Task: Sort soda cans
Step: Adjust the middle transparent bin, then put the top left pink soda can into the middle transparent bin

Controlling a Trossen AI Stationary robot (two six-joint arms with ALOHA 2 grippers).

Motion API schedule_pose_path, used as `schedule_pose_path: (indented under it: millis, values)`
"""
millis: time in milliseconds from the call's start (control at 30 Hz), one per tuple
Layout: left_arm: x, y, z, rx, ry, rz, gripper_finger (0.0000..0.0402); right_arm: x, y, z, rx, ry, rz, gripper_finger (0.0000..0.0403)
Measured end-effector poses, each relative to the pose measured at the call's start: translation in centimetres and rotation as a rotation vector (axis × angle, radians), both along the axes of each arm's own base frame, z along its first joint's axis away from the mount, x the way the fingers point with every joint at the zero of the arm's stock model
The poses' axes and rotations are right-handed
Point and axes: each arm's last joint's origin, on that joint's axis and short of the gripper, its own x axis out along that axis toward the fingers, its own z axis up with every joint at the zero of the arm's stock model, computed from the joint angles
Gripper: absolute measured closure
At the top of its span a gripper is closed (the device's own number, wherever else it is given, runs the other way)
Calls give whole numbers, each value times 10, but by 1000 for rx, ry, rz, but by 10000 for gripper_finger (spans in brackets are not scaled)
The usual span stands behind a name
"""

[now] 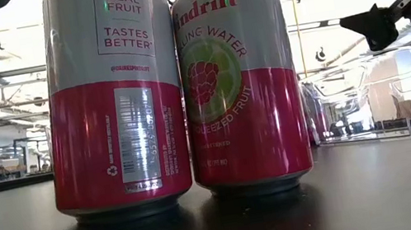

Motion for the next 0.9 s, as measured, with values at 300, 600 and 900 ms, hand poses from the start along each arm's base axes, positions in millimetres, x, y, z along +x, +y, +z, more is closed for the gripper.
schedule_pose_path:
  millis: [300, 600, 900]
  values:
    - [2, 1, 7, 13, -10, 0, 284, 0, 0, 0, 0, 0, 0, 69]
    - [5, 2, 31, 15, -5, 0, 269, 0, 0, 0, 0, 0, 0, 69]
    - [4, -1, 68, 8, 12, 12, 269, 0, 0, 0, 0, 0, 0, 69]
